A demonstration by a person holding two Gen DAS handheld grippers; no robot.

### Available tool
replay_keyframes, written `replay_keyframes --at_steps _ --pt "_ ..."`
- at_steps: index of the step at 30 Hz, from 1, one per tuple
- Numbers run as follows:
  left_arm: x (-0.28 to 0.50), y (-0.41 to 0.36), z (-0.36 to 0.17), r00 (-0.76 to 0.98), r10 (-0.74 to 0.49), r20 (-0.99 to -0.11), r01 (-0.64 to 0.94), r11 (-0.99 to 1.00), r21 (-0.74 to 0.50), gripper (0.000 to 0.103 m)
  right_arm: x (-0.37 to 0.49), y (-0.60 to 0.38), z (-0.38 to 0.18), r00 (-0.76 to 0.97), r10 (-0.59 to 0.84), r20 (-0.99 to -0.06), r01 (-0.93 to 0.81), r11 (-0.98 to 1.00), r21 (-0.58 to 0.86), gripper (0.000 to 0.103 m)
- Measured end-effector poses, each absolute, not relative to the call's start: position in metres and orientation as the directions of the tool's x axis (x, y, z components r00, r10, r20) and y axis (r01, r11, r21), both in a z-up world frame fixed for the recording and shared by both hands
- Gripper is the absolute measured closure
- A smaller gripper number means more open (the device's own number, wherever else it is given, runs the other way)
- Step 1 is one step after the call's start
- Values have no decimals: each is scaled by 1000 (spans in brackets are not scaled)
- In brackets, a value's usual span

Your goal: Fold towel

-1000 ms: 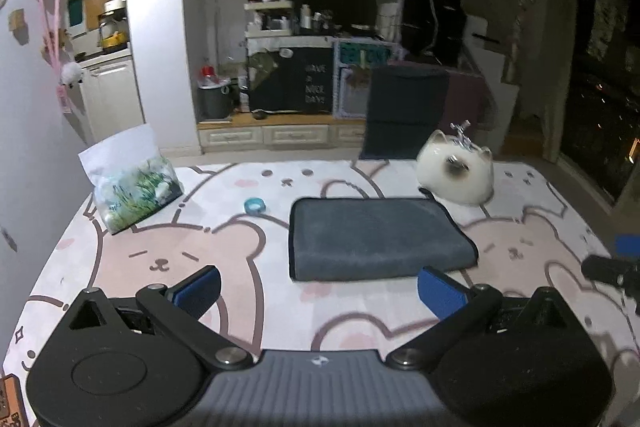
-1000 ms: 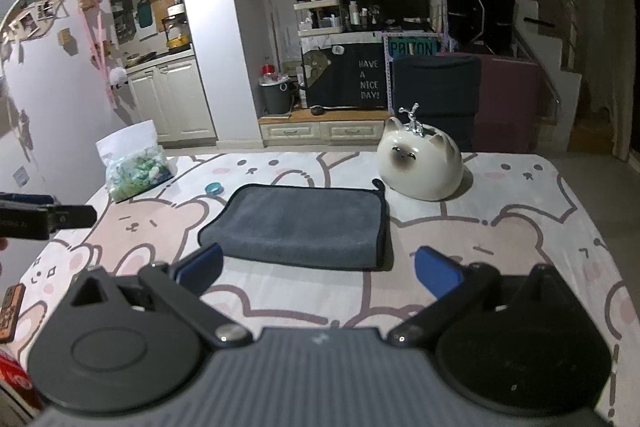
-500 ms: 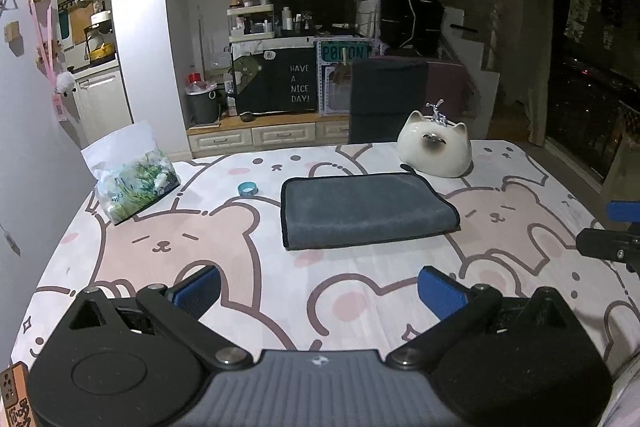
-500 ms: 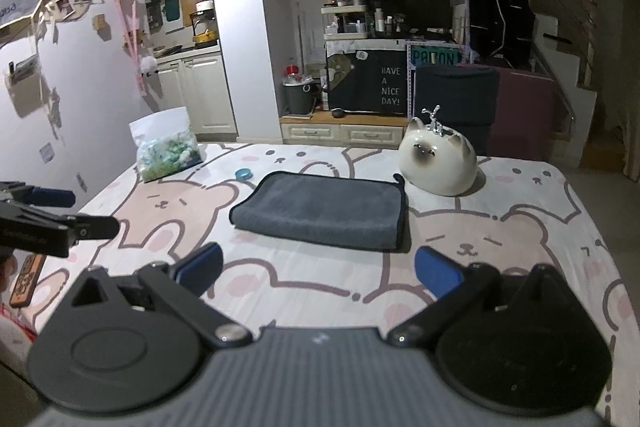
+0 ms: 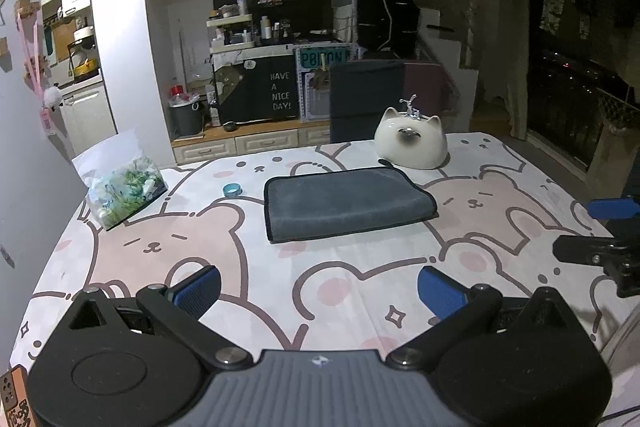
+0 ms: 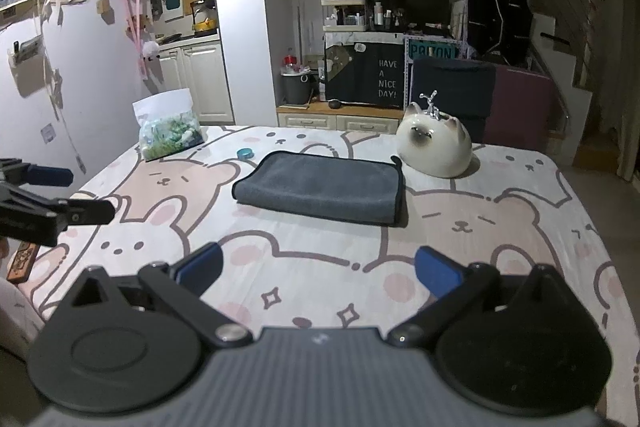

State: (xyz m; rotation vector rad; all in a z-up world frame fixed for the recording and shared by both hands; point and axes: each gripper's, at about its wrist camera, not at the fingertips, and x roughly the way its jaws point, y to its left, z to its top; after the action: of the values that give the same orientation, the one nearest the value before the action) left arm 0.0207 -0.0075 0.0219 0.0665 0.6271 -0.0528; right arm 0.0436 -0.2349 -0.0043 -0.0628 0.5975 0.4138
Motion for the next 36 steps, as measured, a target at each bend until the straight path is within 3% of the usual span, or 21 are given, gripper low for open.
replay_keyframes --at_steps 36 --pt "19 -5 16 799 -32 -601 67 997 36 0 48 -236 -11 740 381 -554 -403 911 87 0"
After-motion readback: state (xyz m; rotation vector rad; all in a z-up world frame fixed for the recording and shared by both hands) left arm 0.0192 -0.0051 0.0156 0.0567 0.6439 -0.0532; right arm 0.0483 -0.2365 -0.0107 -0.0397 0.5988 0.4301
